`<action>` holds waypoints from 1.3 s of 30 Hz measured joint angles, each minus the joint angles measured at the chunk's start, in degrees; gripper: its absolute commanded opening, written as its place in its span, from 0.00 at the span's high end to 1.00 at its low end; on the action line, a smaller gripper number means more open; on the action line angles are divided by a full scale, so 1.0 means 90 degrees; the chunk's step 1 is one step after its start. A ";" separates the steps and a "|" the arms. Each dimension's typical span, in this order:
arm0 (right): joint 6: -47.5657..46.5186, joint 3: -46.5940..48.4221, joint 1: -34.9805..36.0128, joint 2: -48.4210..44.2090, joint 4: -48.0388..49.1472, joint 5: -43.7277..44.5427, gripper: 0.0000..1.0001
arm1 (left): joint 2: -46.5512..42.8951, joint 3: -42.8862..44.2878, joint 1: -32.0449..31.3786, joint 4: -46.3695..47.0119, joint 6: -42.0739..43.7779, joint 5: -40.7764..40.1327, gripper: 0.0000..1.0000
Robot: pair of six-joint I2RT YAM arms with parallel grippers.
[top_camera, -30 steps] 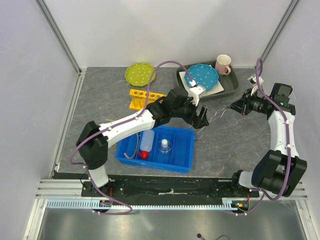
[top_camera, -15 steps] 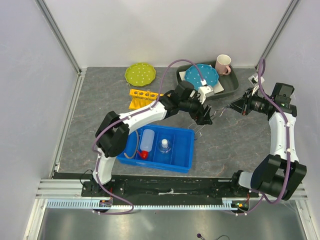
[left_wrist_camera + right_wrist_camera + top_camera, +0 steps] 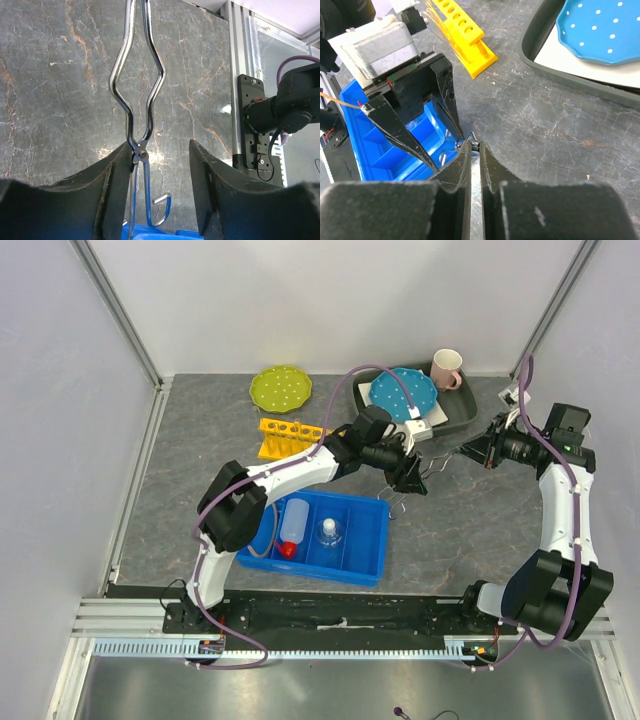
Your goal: Organize the chemistry lab equipment
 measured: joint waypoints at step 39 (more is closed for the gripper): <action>0.0738 0.2081 -0.0112 -0.1253 -0.0002 0.1022 0.02 | -0.2011 -0.0143 0.0063 -0.1472 -0.1117 -0.1683 0.98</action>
